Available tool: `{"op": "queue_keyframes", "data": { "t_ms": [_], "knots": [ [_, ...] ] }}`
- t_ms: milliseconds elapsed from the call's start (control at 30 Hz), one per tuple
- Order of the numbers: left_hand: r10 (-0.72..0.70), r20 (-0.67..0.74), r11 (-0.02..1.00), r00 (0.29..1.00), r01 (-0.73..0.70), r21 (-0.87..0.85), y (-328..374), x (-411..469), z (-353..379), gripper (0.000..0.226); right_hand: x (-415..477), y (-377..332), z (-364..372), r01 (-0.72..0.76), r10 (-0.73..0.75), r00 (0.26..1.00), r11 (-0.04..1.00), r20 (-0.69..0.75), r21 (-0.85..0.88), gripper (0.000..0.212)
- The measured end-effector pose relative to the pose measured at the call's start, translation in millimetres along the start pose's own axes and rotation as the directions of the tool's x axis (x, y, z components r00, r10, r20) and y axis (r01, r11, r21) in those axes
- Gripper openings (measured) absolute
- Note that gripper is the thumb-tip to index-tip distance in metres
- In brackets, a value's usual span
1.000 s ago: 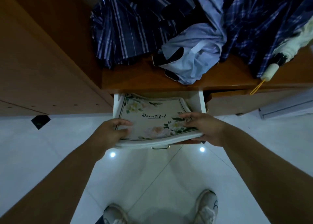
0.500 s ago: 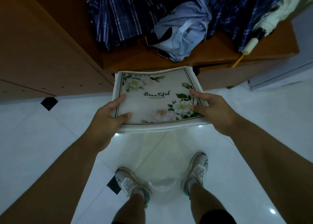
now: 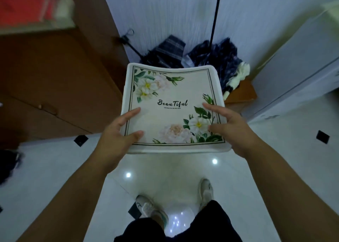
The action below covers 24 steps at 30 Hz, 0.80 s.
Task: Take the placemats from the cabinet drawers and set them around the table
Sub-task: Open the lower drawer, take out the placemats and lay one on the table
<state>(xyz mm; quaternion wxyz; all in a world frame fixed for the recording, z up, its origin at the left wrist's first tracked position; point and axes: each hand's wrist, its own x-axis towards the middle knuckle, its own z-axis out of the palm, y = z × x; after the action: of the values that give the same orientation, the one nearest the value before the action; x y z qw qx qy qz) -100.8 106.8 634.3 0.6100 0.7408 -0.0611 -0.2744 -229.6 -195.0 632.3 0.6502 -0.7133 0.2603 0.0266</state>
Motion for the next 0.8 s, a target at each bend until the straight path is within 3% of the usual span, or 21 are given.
{"op": "queue_keyframes", "data": {
  "t_ms": [100, 233, 400, 633, 800],
  "knots": [
    [0.045, 0.016, 0.998, 0.999, -0.045, 0.053, 57.1, -23.1, -10.2, 0.064, -20.6, -52.5, -12.1, 0.105, -0.110, 0.994, 0.983, -0.027, -0.150, 0.058],
    [0.153, -0.051, 0.981, 0.987, -0.146, 0.124, 106.9, -53.9, -10.5, 0.063, -33.1, -95.8, -26.6, 0.245, -0.252, 0.968, 0.923, 0.015, -0.296, 0.071],
    [0.288, -0.232, 0.942, 0.929, -0.231, 0.244, 131.5, -94.3, 12.3, 0.044, -40.7, -124.4, -48.1, 0.368, -0.362, 0.929, 0.885, 0.075, -0.287, 0.063],
    [0.377, -0.433, 0.922, 0.819, -0.289, 0.257, 140.5, -130.2, 53.7, 0.048, -42.0, -160.6, -78.2, 0.484, -0.445, 0.874, 0.834, 0.195, -0.265, 0.055],
    [0.363, -0.562, 0.932, 0.743, -0.288, 0.220, 141.4, -158.9, 65.7, 0.047, -39.5, -178.4, -76.4, 0.563, -0.491, 0.818, 0.790, 0.299, -0.245, 0.057]
  ]
}}
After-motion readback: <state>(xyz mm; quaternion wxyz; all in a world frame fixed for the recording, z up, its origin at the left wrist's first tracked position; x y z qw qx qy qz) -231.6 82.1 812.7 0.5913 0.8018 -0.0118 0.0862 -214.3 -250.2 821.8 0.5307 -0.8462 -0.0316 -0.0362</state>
